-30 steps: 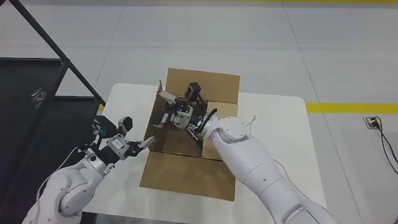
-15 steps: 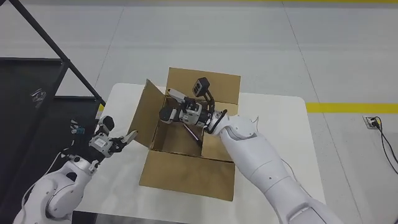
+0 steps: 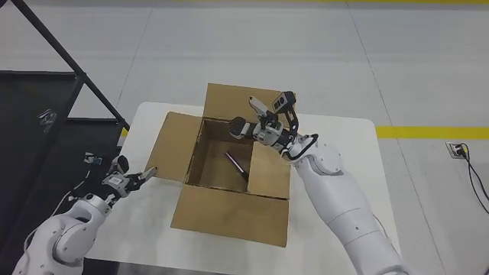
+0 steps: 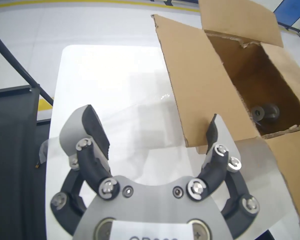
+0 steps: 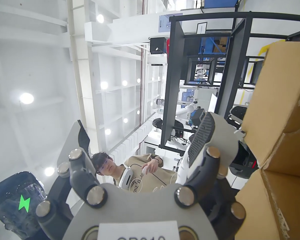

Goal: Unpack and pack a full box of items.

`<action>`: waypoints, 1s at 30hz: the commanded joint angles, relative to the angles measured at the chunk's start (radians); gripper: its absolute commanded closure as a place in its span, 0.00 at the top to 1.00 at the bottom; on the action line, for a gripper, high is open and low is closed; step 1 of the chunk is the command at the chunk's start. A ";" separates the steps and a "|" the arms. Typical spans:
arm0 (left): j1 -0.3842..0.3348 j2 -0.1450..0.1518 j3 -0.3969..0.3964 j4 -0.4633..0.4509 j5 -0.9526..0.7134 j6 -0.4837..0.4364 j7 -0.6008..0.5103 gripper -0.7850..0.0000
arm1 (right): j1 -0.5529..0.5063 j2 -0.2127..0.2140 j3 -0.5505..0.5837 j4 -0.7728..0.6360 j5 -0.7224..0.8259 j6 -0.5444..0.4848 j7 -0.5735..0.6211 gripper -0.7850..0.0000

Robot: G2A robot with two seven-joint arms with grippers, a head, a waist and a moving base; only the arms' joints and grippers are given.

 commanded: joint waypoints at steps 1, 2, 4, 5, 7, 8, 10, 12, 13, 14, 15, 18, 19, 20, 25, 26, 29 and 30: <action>-0.025 -0.001 0.015 0.036 0.009 -0.001 -0.014 1.00 | -0.021 0.008 0.020 -0.036 -0.003 0.008 0.001 1.00; -0.035 -0.002 0.021 0.049 0.015 -0.005 -0.019 1.00 | -0.030 0.011 0.028 -0.052 -0.004 0.013 0.001 1.00; -0.052 -0.002 0.029 0.069 0.036 -0.002 -0.020 1.00 | -0.047 0.018 0.042 -0.078 -0.007 0.025 0.000 1.00; -0.056 -0.003 0.034 0.073 0.042 -0.006 -0.018 1.00 | -0.054 0.020 0.048 -0.088 -0.008 0.029 -0.002 1.00; -0.061 -0.002 0.037 0.080 0.051 -0.020 -0.021 1.00 | -0.066 0.024 0.056 -0.102 -0.011 0.037 -0.005 1.00; -0.063 -0.002 0.038 0.083 0.056 -0.025 -0.023 1.00 | -0.071 0.026 0.059 -0.108 -0.012 0.040 -0.006 1.00; -0.066 -0.002 0.040 0.089 0.064 -0.025 -0.021 1.00 | -0.078 0.028 0.064 -0.117 -0.012 0.046 -0.009 1.00; -0.069 -0.003 0.042 0.092 0.072 -0.023 -0.016 1.00 | -0.084 0.030 0.066 -0.124 -0.013 0.050 -0.010 1.00; -0.069 -0.003 0.040 0.091 0.074 -0.020 -0.009 1.00 | -0.086 0.031 0.067 -0.128 -0.014 0.051 -0.012 1.00; -0.068 -0.003 0.036 0.087 0.075 -0.017 0.001 1.00 | -0.089 0.032 0.069 -0.133 -0.015 0.051 -0.013 1.00; -0.066 -0.003 0.030 0.082 0.071 -0.012 0.013 1.00 | -0.091 0.033 0.070 -0.137 -0.015 0.051 -0.014 1.00; -0.052 -0.002 0.005 0.049 0.059 -0.002 0.044 1.00 | -0.098 0.035 0.074 -0.151 -0.016 0.052 -0.018 1.00; -0.045 -0.001 -0.005 0.034 0.055 0.002 0.054 1.00 | -0.100 0.036 0.076 -0.156 -0.016 0.052 -0.018 1.00; -0.038 0.000 -0.016 0.017 0.049 0.005 0.064 1.00 | -0.102 0.038 0.078 -0.160 -0.017 0.052 -0.018 1.00; 0.001 0.002 -0.075 -0.093 0.022 0.024 0.107 1.00 | -0.113 0.044 0.090 -0.179 -0.021 0.052 -0.022 1.00; 0.009 0.003 -0.085 -0.121 0.020 0.024 0.111 1.00 | -0.116 0.045 0.093 -0.184 -0.023 0.052 -0.024 1.00; 0.032 0.003 -0.114 -0.213 0.000 0.029 0.123 1.00 | -0.129 0.051 0.107 -0.201 -0.028 0.048 -0.027 1.00; 0.039 0.004 -0.122 -0.247 -0.008 0.021 0.124 1.00 | -0.135 0.053 0.113 -0.208 -0.031 0.046 -0.028 1.00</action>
